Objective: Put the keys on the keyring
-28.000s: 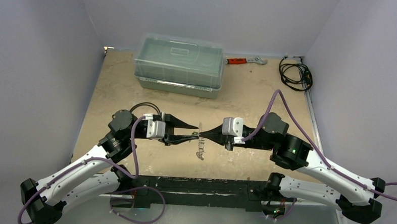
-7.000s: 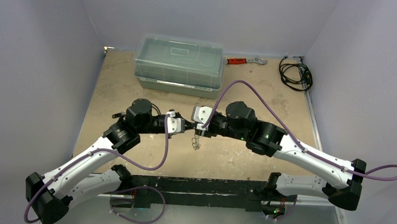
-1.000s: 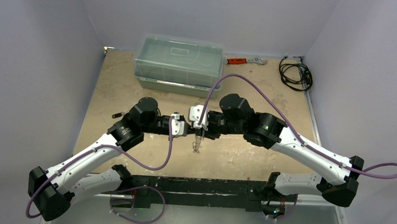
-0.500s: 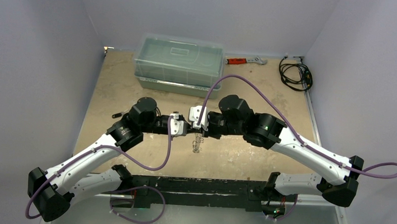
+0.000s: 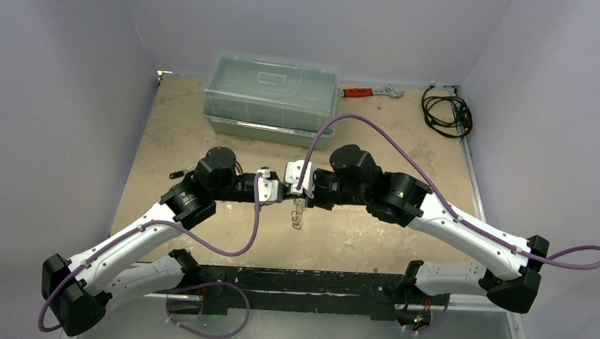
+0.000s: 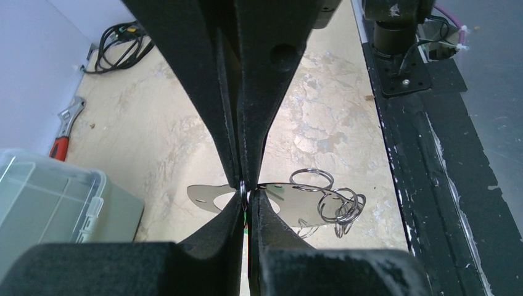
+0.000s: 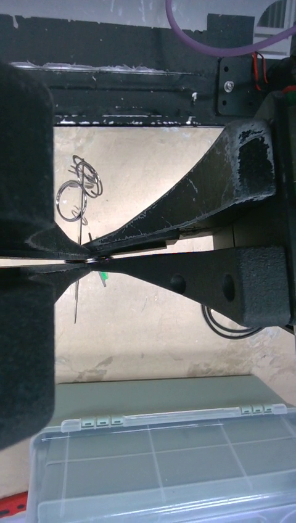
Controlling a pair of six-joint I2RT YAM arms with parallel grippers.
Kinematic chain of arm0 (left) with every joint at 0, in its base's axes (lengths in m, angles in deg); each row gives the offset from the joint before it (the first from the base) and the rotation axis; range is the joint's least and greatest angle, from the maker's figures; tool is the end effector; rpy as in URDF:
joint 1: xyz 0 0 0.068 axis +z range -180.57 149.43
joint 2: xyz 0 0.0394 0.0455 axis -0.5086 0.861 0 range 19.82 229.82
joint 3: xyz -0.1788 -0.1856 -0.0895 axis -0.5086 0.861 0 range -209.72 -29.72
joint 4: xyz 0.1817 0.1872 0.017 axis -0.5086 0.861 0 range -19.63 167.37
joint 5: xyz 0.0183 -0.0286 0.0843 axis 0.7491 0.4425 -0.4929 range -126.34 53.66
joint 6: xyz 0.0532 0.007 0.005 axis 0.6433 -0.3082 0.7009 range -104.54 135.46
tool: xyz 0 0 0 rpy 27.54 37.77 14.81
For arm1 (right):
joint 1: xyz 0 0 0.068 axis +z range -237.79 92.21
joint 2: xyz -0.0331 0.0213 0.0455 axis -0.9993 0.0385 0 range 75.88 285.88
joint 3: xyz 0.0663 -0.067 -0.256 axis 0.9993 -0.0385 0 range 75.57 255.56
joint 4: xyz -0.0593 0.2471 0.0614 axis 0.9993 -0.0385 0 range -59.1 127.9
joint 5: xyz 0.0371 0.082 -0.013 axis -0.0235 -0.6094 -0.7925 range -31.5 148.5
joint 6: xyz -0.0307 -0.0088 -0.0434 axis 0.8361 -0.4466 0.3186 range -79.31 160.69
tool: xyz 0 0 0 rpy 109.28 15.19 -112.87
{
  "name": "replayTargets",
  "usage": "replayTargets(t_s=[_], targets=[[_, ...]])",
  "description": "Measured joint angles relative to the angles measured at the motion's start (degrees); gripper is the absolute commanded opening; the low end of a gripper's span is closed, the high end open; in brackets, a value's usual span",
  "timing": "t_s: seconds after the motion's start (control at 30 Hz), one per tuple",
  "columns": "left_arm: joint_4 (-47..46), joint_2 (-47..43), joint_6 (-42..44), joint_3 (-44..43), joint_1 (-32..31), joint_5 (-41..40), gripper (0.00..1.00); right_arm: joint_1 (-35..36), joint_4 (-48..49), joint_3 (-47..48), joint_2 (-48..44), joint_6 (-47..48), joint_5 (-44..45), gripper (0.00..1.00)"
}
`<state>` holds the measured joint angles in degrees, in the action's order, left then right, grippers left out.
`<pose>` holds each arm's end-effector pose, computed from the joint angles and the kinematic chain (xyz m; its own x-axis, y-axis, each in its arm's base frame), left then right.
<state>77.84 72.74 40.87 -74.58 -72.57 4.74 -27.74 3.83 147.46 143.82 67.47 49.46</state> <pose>0.1396 -0.1572 0.3222 0.2386 0.2205 -0.9458 0.9659 0.0465 0.2545 0.1228 0.2242 0.3803 0.1927 -0.5571 -0.8078 -0.9373 0.1391 -0.3195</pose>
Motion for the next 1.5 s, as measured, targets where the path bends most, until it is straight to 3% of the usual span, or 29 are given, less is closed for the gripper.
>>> replayTargets(t_s=[0.53, 0.63, 0.7, 1.0, 1.23, 1.5], targets=[[-8.4, -5.7, -5.1, 2.3, 0.0, -2.6, 0.00, 0.3, 23.6, -14.5, -11.4, -2.6, 0.3, 0.00], [-9.5, -5.9, -5.5, 2.6, 0.0, -2.2, 0.22, 0.3, 27.1, -16.8, -12.7, -3.9, 0.3, 0.00], [-10.2, -6.0, -5.7, 2.6, 0.0, -1.6, 0.26, 0.2, 29.6, -18.3, -13.7, -4.9, 0.5, 0.00], [-13.1, -6.8, -5.9, 2.6, 0.0, 0.1, 0.20, -0.1, 34.6, -20.1, -15.6, -7.4, 0.3, 0.00], [-13.1, -6.8, -5.6, 2.6, 0.0, -0.3, 0.30, -0.1, 35.6, -20.2, -16.8, -8.2, -0.2, 0.00], [-12.9, -6.9, -5.3, 2.6, 0.0, -1.3, 0.27, -0.6, 38.0, -20.5, -18.2, -8.9, -1.3, 0.00]])
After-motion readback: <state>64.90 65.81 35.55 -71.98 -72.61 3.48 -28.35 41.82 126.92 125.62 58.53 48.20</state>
